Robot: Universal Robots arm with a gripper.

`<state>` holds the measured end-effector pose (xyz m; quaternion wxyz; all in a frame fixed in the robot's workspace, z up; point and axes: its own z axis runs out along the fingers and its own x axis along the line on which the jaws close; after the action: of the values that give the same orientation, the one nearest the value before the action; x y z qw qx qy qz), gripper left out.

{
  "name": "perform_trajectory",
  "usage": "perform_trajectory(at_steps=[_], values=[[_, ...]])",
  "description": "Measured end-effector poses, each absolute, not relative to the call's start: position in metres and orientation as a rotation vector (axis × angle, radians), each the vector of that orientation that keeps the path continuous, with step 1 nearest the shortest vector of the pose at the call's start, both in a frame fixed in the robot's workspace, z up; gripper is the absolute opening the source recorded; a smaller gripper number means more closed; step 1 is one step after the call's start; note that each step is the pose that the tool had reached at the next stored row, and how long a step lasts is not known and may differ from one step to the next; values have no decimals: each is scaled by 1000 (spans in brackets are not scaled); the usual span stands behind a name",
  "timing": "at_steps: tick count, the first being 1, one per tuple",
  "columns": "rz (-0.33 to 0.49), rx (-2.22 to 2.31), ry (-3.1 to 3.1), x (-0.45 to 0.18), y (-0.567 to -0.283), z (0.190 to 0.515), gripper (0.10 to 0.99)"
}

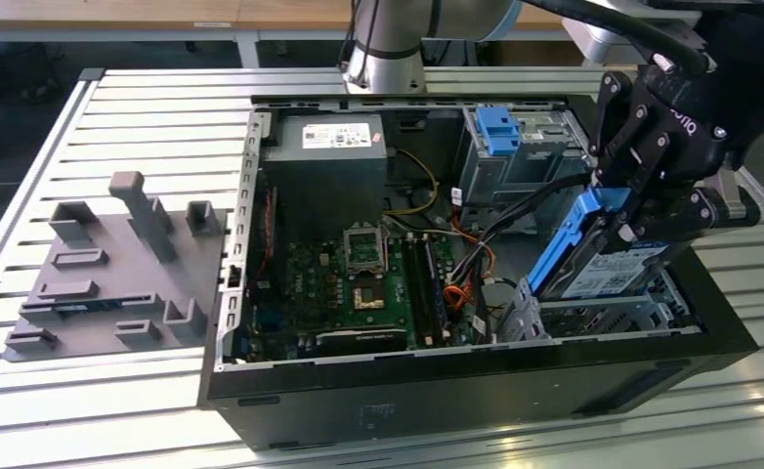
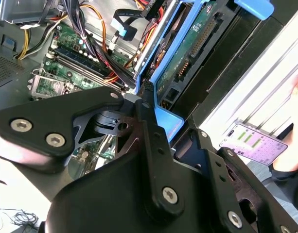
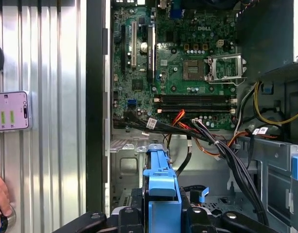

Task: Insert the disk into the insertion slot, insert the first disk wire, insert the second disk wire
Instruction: 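Insert the disk into the insertion slot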

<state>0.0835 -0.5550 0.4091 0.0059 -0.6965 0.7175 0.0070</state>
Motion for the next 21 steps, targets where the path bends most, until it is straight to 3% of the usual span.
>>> perform_trajectory(at_steps=[21], values=[[22,-2180,2246,83,-555,398,365]])
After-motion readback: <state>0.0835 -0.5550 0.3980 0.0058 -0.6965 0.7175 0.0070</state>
